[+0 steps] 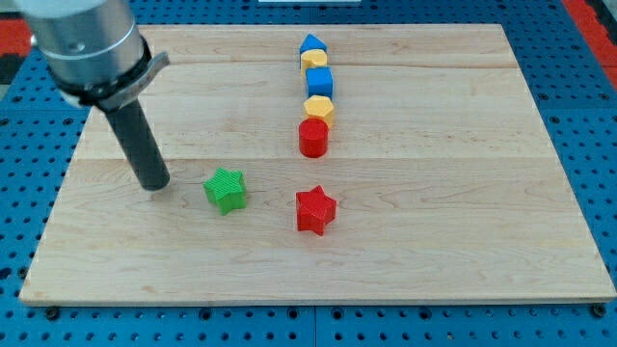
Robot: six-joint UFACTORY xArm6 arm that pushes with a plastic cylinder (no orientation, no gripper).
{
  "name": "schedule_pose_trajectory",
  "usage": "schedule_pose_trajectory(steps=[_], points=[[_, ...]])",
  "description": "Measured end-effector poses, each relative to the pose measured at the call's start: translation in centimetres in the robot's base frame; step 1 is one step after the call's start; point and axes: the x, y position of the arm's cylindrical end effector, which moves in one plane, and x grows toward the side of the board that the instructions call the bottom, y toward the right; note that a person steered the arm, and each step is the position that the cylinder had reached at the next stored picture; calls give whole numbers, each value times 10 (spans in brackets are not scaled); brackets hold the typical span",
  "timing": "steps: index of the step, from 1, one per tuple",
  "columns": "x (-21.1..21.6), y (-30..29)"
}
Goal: Move the green star in between the red star and red circle
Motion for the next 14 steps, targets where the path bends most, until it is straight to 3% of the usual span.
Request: schedule_pose_trajectory(steps=[2,4,6,7,8,9,10,12,13,14], points=[[0,13],[1,91],[1,101],[76,100],[86,100],[85,112],[53,129],[47,129],[3,129],[5,128]])
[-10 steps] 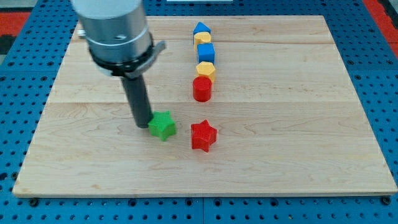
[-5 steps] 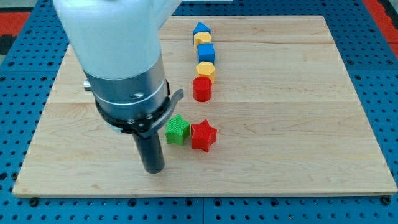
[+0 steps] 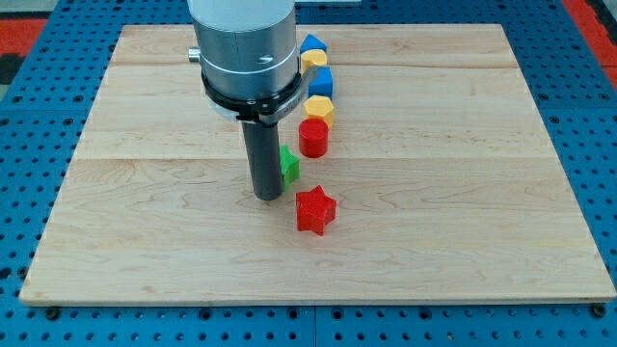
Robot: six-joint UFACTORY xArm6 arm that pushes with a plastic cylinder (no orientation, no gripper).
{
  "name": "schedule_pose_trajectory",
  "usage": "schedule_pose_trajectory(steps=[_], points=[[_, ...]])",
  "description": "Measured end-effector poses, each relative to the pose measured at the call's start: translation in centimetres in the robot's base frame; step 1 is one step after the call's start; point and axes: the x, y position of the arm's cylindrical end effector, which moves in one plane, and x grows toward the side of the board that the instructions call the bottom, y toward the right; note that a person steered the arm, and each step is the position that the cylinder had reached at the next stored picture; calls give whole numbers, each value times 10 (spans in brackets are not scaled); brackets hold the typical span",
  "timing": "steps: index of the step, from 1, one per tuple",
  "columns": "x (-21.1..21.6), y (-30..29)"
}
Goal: Move the green star in between the red star and red circle
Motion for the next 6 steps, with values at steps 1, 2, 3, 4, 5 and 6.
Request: schedule_pose_trajectory(steps=[1,2,3,4,5,6], points=[[4,-40],[3,-56],[-93,-47],[-109,-47],[-96,-36],[-48,-10]])
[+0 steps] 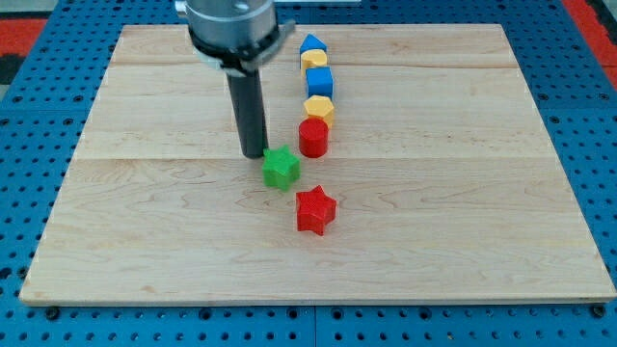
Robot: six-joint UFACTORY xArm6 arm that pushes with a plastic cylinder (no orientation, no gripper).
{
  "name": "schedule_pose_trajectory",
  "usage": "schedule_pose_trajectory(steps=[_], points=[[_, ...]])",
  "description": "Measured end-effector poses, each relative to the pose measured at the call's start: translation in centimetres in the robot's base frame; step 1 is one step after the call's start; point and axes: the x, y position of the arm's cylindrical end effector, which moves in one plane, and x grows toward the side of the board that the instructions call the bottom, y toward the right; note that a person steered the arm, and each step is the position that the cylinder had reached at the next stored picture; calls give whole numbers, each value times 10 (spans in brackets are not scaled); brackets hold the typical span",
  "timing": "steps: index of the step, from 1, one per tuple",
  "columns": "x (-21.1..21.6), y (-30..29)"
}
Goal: Move the green star in between the red star and red circle
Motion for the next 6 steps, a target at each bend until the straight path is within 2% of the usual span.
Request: schedule_pose_trajectory(steps=[2,3,5,6], points=[[0,0],[-1,36],[-2,37],[-2,8]])
